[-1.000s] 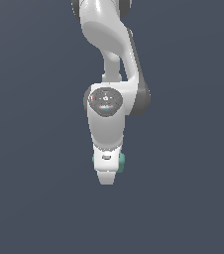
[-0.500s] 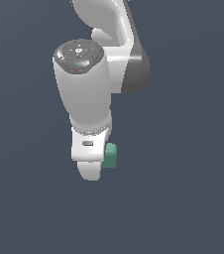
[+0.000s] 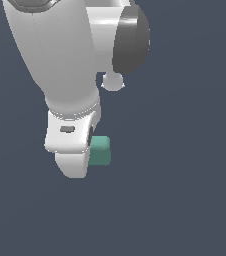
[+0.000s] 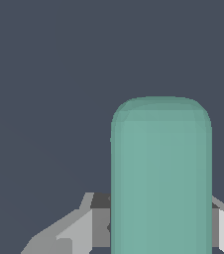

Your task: Pick up the object and move it to a goal position.

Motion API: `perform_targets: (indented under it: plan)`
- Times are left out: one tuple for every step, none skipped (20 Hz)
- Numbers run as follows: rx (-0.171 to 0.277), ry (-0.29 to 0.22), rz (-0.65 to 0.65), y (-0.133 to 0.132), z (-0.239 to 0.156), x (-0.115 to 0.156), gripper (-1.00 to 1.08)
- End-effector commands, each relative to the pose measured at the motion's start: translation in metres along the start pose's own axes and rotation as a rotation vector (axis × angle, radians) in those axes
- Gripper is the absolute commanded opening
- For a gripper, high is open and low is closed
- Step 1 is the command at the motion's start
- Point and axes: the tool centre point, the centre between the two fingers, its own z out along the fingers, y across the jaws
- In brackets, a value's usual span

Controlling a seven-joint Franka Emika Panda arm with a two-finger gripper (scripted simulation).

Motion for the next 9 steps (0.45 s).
perform_targets:
  plan:
    - [0.001, 0.000, 0.000, 0.0017, -0.0077, -0.0026, -1.00]
    - [0.001, 0.000, 0.000, 0.0022, -0.0097, -0.0034, -1.00]
    - [0.001, 0.000, 0.000, 0.0027, -0.0114, -0.0040, -1.00]
    - [0.001, 0.000, 0.000, 0.0032, -0.0127, -0.0045, -1.00]
    - [0.001, 0.000, 0.000, 0.0035, -0.0137, -0.0049, -1.00]
    - [0.001, 0.000, 0.000, 0.0038, -0.0145, -0.0052, -1.00]
    - [0.001, -0.001, 0.000, 0.0040, -0.0150, -0.0053, -1.00]
    - [0.001, -0.001, 0.000, 0.0041, -0.0153, -0.0054, -1.00]
    - [0.001, -0.001, 0.000, 0.0042, -0.0154, -0.0054, -1.00]
